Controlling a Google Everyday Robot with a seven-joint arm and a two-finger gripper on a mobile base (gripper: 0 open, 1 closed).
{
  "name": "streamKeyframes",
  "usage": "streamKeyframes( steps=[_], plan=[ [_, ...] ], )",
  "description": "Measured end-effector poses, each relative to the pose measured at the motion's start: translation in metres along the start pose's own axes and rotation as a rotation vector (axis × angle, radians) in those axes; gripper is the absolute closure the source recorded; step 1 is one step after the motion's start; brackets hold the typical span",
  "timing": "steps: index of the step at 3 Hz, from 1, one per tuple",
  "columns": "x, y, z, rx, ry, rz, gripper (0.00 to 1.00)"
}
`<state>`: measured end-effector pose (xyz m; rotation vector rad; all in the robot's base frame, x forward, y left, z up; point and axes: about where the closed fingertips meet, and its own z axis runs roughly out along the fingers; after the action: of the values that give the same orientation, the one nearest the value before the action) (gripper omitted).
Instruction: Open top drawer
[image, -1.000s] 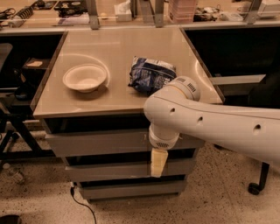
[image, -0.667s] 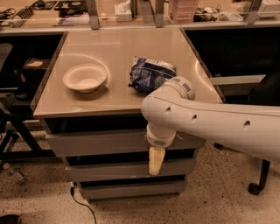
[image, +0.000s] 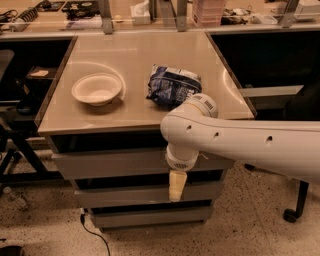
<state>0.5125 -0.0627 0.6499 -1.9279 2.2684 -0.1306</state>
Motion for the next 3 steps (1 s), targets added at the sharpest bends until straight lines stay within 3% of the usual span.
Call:
streamKeyframes(
  steps=[3],
  plan=[
    [0.01,0.003,0.027,-0.034,0.017,-0.003,0.0]
  ],
)
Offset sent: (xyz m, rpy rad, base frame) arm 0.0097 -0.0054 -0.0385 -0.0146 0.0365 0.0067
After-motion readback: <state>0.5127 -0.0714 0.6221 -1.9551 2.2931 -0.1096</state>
